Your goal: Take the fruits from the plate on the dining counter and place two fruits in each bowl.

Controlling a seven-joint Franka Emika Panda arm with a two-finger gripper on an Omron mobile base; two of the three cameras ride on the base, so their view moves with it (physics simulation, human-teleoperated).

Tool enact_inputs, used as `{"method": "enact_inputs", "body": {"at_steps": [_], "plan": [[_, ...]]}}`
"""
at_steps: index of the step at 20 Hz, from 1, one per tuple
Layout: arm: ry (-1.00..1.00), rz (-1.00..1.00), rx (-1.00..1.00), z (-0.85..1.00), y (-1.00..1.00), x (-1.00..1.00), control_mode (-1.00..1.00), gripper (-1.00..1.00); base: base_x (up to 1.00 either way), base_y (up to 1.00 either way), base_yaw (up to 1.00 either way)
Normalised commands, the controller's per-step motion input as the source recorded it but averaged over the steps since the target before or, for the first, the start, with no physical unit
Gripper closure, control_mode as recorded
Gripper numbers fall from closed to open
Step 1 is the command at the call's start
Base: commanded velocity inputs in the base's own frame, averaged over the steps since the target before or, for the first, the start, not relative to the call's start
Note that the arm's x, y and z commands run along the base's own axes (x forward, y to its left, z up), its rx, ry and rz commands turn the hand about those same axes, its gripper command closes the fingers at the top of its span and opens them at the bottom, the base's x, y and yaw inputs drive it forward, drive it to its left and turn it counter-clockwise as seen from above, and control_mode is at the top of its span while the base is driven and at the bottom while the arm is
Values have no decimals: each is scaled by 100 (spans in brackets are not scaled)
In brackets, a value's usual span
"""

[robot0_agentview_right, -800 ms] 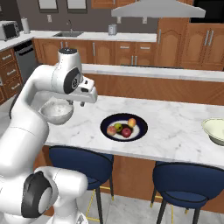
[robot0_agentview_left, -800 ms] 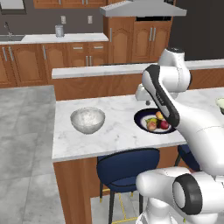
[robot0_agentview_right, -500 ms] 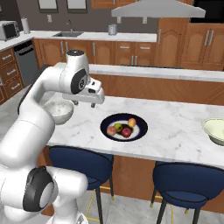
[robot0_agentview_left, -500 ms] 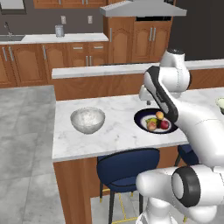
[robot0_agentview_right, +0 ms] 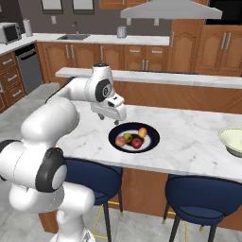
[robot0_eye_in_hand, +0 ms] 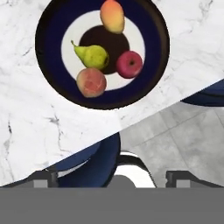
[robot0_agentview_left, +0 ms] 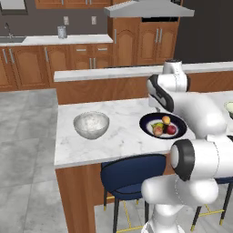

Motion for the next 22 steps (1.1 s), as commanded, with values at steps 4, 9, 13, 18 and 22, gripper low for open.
{"method": "enact_inputs", "body": {"at_steps": [4,9,13,18,22], "plan": [[1,-9,0,-14,-25,34,-100,-100,0,0,0],[4,4,7,-56,-5,37,-100,-100,0,0,0],[8,5,3,-51,-10,59,-100,-100,0,0,0],[8,3,0,-54,-7,46,-100,-100,0,0,0],[0,0,0,-48,0,31,-100,-100,0,0,0]]}}
